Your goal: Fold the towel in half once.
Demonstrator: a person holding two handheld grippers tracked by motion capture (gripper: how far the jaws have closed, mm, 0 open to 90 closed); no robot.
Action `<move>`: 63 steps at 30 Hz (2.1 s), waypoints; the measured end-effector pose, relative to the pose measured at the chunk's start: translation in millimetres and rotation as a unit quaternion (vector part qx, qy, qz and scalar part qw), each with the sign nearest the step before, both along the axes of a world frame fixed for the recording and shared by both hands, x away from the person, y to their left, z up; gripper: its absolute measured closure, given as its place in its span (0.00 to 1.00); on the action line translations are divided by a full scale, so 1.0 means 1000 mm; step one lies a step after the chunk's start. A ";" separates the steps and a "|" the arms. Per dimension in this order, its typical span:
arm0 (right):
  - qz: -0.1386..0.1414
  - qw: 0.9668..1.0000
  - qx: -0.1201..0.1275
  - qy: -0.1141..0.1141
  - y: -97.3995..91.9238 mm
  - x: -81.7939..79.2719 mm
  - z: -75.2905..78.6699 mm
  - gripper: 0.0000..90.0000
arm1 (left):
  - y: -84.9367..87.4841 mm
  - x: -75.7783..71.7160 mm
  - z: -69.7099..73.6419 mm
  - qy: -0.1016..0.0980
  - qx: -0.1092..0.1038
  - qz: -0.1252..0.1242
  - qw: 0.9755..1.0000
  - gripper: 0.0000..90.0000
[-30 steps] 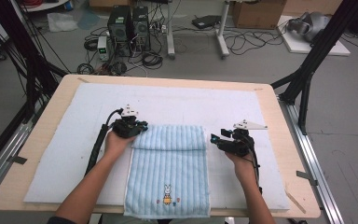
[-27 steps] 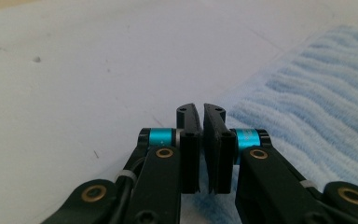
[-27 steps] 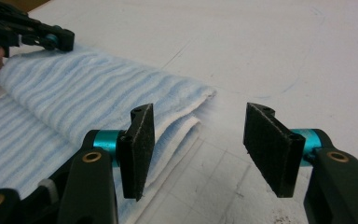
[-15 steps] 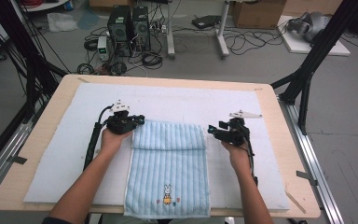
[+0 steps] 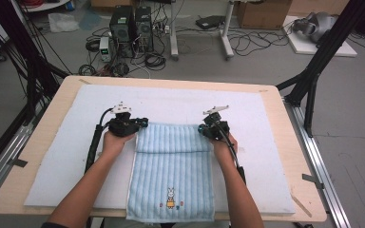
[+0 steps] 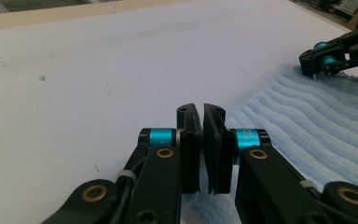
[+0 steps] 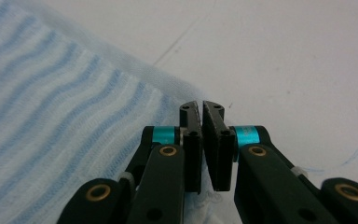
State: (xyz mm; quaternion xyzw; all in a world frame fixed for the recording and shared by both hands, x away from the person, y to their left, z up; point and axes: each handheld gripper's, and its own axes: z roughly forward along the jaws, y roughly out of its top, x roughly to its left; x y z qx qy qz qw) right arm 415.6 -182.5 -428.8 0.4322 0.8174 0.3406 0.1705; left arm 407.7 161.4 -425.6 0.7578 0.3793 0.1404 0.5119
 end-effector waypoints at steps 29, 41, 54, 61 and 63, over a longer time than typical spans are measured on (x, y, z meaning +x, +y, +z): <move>0.055 0.993 0.090 -0.055 -0.034 -0.092 0.023 0.97 | 0.013 -0.069 0.006 0.018 -0.060 -0.063 0.996 0.93; 0.083 0.992 0.098 -0.013 -0.044 -0.124 0.009 0.97 | 0.023 -0.089 -0.013 0.075 -0.061 -0.077 0.992 0.94; 0.029 0.991 0.125 -0.024 -0.062 -0.128 0.013 0.70 | 0.034 -0.075 -0.008 0.042 -0.049 -0.002 0.998 0.62; -0.012 0.995 0.093 -0.016 -0.056 -0.092 0.003 0.60 | 0.023 -0.048 -0.016 0.057 -0.026 0.036 0.997 0.51; -0.016 0.996 0.085 -0.009 -0.053 -0.084 -0.001 0.63 | 0.021 -0.045 -0.019 0.054 -0.020 0.044 0.997 0.51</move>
